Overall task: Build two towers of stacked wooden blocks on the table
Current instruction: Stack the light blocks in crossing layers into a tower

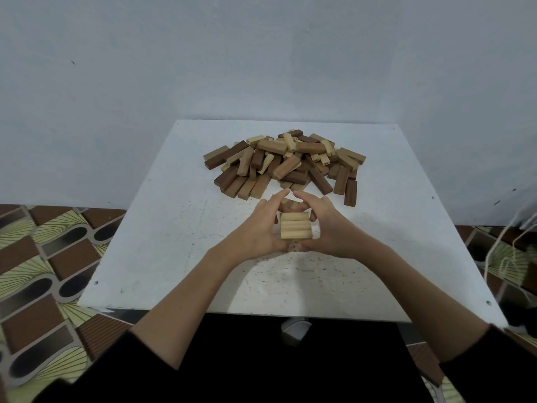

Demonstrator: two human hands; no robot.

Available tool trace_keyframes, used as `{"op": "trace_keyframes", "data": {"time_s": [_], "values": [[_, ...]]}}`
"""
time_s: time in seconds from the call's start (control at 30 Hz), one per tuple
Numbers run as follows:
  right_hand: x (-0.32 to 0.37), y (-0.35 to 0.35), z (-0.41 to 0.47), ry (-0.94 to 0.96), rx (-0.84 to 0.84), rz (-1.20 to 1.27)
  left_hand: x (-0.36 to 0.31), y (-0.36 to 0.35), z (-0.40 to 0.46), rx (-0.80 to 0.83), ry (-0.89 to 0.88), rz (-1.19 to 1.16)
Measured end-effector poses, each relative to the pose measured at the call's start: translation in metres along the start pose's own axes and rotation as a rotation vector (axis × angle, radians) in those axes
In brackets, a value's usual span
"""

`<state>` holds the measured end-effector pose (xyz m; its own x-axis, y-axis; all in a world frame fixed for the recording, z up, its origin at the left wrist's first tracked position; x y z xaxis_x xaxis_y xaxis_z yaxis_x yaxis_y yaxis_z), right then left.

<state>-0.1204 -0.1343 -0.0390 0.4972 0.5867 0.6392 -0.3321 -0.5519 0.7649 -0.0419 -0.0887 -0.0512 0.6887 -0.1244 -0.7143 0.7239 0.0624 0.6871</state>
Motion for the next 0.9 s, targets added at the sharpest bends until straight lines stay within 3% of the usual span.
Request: {"op": "trace_keyframes", "data": {"time_s": [0.77, 0.9], "values": [[-0.006, 0.005, -0.006, -0.054, -0.032, 0.054, -0.004, 0.008, -0.007, -0.075, 0.006, -0.068], [-0.022, 0.0, -0.016, -0.22, -0.1, 0.395, -0.007, 0.007, -0.023, -0.192, 0.038, -0.312]]}}
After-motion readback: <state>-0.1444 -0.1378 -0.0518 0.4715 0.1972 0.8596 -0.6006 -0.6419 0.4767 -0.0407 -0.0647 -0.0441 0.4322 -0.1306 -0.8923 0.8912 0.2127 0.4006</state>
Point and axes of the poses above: each hand's wrist, its own z-axis towards the middle knuckle, its own y-axis out of the back of the hand, x = y × z, the point moved 10 cm from there along z, towards the middle knuckle, and after that the axes turned 11 degrees about -y, right-handed, at the moved point
